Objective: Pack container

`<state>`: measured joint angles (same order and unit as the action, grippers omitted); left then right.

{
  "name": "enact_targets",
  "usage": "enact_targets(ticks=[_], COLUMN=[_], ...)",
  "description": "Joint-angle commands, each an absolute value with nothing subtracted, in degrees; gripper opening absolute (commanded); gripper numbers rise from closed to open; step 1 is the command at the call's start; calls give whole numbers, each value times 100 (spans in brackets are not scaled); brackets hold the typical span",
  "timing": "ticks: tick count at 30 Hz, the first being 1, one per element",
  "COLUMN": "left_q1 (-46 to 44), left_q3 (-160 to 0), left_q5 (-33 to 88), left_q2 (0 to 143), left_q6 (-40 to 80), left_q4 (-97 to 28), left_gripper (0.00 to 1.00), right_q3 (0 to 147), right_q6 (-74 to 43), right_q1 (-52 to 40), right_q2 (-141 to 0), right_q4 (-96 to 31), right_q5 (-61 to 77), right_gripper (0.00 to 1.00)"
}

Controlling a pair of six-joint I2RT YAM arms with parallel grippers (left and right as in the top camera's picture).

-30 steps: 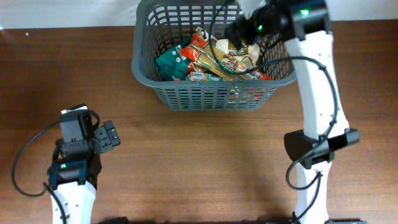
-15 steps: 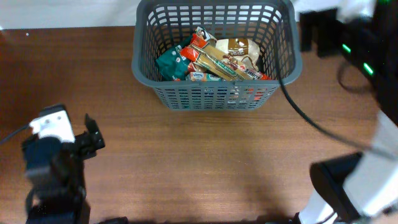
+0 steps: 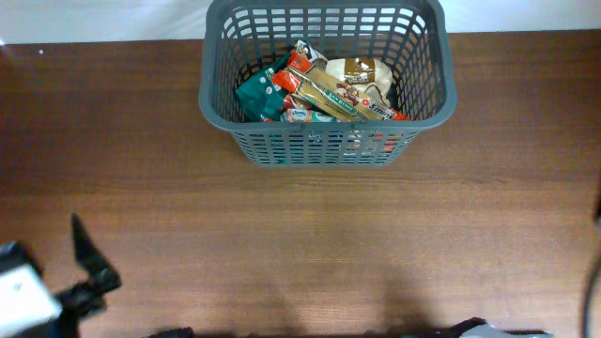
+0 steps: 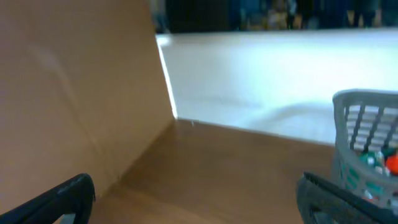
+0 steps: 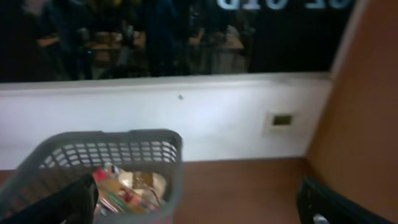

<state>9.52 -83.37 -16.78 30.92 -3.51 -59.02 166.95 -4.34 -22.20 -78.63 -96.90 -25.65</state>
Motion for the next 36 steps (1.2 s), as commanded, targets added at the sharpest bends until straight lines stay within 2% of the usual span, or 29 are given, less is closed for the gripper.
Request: enact_targets(ticks=[1, 9, 14, 22, 36], left_q1=[991, 991, 991, 991, 991], left_q3=[-9006, -9824, -10044, -10121, -10121], left_q5=[-1892, -1892, -1887, -1887, -1933], left_q2=[3002, 3002, 3002, 3002, 3002], left_q6=[-443, -440, -436, -370, -370], left_q4=[-6090, -6226, -6276, -6458, -6453], left_gripper=[99, 99, 99, 99, 99], right_q3=[15579, 12842, 11174, 9660, 7463], right_q6=[-812, -1404, -1426, -928, -941], right_q1=[-2279, -1570, -674, 370, 1118], right_q2=[-7059, -5057, -3780, -2410, -685], right_q4=[-9734, -9732, -9732, -9601, -8967], right_q5=[-3103, -3105, -2296, -1157, 5], right_gripper=[99, 99, 99, 99, 99])
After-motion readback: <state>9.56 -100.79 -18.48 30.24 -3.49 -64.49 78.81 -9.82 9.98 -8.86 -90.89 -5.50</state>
